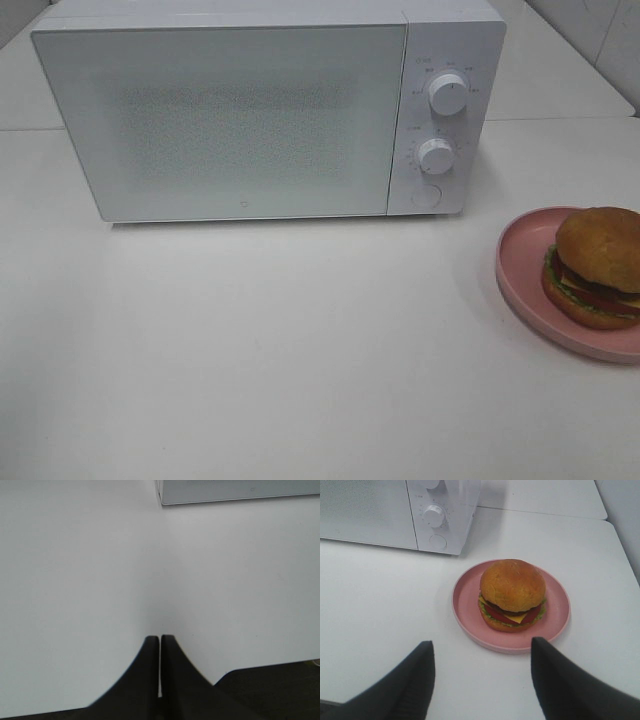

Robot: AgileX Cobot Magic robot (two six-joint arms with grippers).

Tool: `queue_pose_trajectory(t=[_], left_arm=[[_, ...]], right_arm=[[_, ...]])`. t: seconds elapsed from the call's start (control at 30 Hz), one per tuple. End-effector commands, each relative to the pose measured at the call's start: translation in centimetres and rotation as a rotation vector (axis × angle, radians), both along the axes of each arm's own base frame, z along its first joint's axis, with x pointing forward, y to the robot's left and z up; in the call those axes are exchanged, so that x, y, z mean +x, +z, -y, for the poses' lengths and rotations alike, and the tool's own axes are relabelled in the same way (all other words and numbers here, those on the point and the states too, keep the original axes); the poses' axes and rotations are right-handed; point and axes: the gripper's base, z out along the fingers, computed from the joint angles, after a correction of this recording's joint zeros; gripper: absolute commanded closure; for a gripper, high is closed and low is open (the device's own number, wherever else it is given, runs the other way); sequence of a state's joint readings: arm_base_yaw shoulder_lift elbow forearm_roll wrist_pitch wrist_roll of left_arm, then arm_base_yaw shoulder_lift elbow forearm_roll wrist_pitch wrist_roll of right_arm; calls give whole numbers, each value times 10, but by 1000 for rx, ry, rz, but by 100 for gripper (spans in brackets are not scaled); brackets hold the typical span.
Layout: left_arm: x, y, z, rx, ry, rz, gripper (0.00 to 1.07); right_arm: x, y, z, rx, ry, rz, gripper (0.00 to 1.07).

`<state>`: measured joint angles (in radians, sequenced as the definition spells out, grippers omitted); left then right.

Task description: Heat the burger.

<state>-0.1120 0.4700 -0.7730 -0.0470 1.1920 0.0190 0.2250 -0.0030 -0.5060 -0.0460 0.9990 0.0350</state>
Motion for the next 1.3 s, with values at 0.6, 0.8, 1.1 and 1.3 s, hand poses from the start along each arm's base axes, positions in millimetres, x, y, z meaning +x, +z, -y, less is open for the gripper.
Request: queue_pose_trajectory(t=[0.6,0.8,1.1,1.3], left_arm=[[-62,-53,-4,-25,-42,263,106],[-55,-54,-1,-42,-69,323,106],[-52,-56,0,-35,-84,330,106],[-52,-56,0,-35,-84,330,106]], right_arm=[[-1,1,0,-1,1,18,55],[-1,1,0,-1,1,18,55],[-1,1,0,-1,0,19,55],[-1,1,0,-1,0,19,55]])
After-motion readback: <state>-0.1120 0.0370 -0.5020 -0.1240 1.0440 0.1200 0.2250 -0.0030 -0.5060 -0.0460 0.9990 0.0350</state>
